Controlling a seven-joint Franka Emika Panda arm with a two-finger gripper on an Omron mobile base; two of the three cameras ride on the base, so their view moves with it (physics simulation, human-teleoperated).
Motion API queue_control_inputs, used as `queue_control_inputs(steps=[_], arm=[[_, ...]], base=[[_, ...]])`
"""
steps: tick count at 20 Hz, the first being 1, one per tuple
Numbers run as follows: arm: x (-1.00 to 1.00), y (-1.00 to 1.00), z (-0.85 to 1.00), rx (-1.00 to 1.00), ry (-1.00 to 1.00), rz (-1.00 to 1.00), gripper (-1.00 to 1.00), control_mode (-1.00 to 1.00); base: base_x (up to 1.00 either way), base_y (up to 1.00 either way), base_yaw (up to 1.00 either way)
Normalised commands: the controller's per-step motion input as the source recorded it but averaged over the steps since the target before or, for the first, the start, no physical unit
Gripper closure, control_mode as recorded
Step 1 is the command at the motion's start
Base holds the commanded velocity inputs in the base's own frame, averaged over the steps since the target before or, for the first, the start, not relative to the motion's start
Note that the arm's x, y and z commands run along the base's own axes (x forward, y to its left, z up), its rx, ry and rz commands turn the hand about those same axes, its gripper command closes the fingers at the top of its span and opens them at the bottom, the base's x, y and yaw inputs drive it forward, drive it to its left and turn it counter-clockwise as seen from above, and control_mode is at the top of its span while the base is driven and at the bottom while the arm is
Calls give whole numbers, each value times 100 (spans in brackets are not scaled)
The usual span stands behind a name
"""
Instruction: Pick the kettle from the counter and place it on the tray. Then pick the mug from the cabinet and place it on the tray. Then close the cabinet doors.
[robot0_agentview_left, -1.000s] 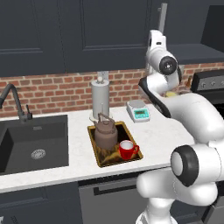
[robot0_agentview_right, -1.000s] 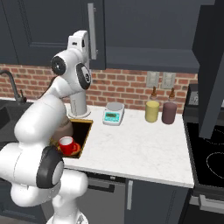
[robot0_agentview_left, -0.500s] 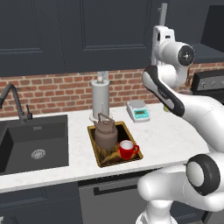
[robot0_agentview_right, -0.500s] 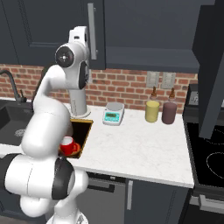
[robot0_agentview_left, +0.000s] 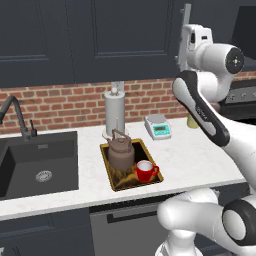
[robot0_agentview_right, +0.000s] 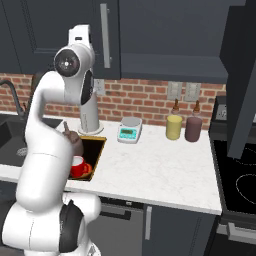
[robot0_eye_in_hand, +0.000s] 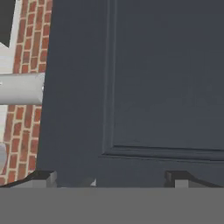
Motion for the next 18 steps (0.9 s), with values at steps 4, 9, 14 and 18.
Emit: queue_control_inputs(steps=[4, 9, 14, 18], arm=[[-60, 19, 13, 0, 0, 10, -100, -100], [-57, 13, 9, 1, 3, 8, -100, -100], [-62, 0, 18, 20, 9, -1, -100, -100], [-64, -11, 24, 34, 16, -16, -100, -100]], base=[[0, 0, 0], [0, 0, 0], [0, 0, 0], [0, 0, 0]])
